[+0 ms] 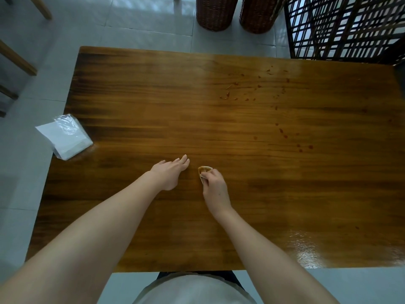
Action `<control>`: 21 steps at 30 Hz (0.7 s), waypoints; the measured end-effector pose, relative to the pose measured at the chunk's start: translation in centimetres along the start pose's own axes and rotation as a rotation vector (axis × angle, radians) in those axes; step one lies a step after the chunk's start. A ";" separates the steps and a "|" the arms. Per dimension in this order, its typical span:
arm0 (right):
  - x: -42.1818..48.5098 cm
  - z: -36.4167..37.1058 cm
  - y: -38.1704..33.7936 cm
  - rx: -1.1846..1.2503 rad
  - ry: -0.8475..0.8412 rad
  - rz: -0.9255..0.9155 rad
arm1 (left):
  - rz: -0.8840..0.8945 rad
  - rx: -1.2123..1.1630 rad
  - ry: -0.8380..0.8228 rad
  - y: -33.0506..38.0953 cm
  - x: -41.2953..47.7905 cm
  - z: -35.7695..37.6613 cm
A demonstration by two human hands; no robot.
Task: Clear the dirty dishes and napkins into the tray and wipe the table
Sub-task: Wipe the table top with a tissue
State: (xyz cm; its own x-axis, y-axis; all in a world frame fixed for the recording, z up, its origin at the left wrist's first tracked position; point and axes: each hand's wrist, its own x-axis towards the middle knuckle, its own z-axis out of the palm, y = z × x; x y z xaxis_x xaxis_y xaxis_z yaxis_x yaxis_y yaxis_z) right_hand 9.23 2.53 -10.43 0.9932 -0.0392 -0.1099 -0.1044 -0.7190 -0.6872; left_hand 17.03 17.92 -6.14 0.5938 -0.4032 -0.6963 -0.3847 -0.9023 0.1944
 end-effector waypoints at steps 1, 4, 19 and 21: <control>-0.2 0.0 -0.1 0.005 -0.004 -0.023 | -0.001 0.000 0.001 0.0 0.0 0.0; -0.4 -0.7 0.3 0.037 0.046 -0.039 | -0.001 -0.005 0.000 0.0 0.0 0.0; 1.3 -1.9 1.4 -0.137 -0.121 -0.031 | -0.020 0.000 0.012 0.2 0.2 0.2; 0.9 -1.6 1.1 -0.162 -0.121 -0.046 | -0.018 -0.003 0.019 0.1 0.2 0.3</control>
State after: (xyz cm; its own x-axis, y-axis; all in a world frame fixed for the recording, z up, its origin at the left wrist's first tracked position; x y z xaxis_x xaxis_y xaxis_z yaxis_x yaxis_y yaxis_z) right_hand 10.11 0.55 -10.13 0.9823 0.0728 -0.1727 -0.0394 -0.8208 -0.5699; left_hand 16.90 17.77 -6.42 0.6140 -0.3896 -0.6864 -0.3716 -0.9100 0.1840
